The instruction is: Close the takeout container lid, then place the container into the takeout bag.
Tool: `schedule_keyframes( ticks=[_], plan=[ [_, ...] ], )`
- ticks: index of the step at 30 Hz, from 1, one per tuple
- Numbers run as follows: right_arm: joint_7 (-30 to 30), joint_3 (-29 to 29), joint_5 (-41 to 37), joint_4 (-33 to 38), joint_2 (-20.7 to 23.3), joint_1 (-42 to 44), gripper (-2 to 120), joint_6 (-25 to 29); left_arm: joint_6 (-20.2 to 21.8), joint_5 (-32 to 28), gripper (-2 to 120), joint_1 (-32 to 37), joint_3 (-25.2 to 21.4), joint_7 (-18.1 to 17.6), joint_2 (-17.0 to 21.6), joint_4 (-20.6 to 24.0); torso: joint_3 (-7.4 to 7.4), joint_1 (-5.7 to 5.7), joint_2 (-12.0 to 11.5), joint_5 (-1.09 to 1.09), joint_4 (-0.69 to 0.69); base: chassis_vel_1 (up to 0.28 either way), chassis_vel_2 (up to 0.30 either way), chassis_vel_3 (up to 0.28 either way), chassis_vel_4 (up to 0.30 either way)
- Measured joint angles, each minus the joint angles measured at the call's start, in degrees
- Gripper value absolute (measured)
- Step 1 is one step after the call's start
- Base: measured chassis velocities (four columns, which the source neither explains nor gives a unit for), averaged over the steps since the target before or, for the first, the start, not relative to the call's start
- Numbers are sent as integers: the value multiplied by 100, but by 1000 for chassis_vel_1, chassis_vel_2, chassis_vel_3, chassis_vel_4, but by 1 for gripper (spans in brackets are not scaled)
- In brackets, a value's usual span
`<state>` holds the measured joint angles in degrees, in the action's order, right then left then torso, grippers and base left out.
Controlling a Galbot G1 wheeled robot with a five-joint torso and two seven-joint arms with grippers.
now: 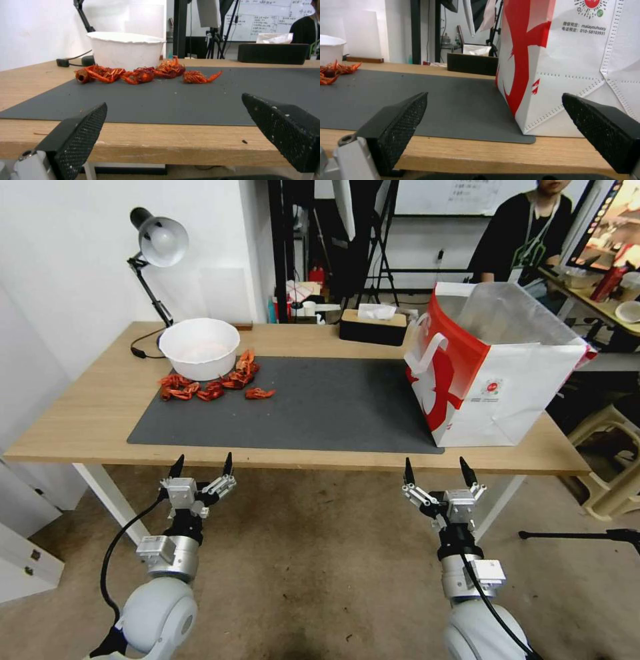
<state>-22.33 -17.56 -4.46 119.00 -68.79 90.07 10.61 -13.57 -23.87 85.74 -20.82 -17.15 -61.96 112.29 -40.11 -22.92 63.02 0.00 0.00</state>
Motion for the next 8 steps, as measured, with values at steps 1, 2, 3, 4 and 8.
schedule_keyframes(
  ticks=[1,2,3,4,8],
  plan=[
    [1,-1,-1,2,1,-1,100,-1,0,-1,100,0,0,0,0,0,0,0,0,0,0,0,0,0,0],
    [1,-1,-1,2,1,-1,100,-1,0,-1,100,0,0,0,0,0,0,0,0,0,0,0,0,0,0],
    [1,-2,-2,4,2,-2,100,-2,0,-1,100,0,0,1,0,0,0,0,0,0,0,0,0,0,0],
    [2,-3,-3,4,2,-2,100,-4,0,-2,100,0,0,1,0,0,0,0,0,0,0,0,0,0,0],
    [4,-5,-6,5,3,-4,100,-5,0,-3,100,0,0,3,0,0,0,0,0,0,0,0,0,0,0]
  ],
)
